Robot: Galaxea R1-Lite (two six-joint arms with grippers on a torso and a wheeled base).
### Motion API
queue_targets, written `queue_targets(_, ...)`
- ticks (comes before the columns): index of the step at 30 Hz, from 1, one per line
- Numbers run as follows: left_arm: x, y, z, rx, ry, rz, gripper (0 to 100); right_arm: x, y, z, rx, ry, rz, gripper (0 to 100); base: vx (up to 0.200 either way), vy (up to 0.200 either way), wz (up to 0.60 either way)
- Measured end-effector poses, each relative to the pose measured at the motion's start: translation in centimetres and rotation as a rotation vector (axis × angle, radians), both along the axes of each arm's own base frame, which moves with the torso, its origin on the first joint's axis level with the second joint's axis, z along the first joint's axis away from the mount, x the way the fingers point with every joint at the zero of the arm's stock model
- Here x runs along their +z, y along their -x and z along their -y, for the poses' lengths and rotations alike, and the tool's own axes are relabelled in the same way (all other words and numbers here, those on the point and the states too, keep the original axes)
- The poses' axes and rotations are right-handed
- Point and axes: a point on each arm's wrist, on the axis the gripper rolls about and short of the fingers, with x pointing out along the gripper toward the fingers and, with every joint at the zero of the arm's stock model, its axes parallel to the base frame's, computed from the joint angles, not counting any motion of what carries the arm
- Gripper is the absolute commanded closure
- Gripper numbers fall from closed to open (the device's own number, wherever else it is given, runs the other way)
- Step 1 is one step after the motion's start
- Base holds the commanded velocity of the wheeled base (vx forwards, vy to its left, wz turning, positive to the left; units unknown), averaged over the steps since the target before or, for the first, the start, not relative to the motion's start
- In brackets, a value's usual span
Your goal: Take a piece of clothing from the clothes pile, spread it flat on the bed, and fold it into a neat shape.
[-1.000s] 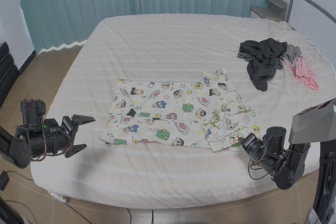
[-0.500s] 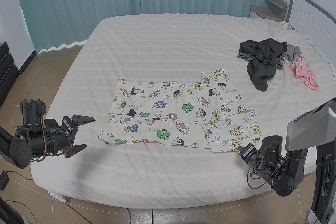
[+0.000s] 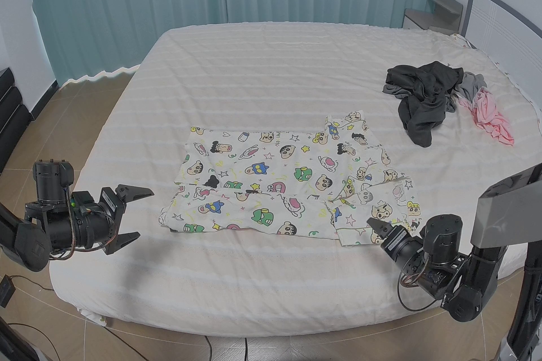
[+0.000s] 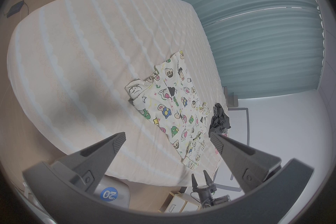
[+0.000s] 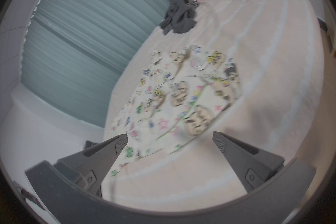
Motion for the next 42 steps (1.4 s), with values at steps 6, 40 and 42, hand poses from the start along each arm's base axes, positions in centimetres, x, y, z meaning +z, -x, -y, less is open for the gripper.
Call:
queue_targets(6,0.0,0.0,0.0,0.000,-0.001,0.000,0,2.8,-0.6,-2.5,0.158,-0.062,0.088,0,0.000,0.000,0.00)
queue_targets(40,-1.0,-0.5,0.2,0.014,-0.018,-0.002,0,0.2,-13.0,-10.2,0.266,-0.045,-0.029,0,0.000,0.000,0.00)
queue_targets(42,-1.0,-0.5,0.2,0.015,-0.018,-0.002,0,0.4,-13.5,-10.2,0.240,-0.041,-0.006,0,0.000,0.000,0.00)
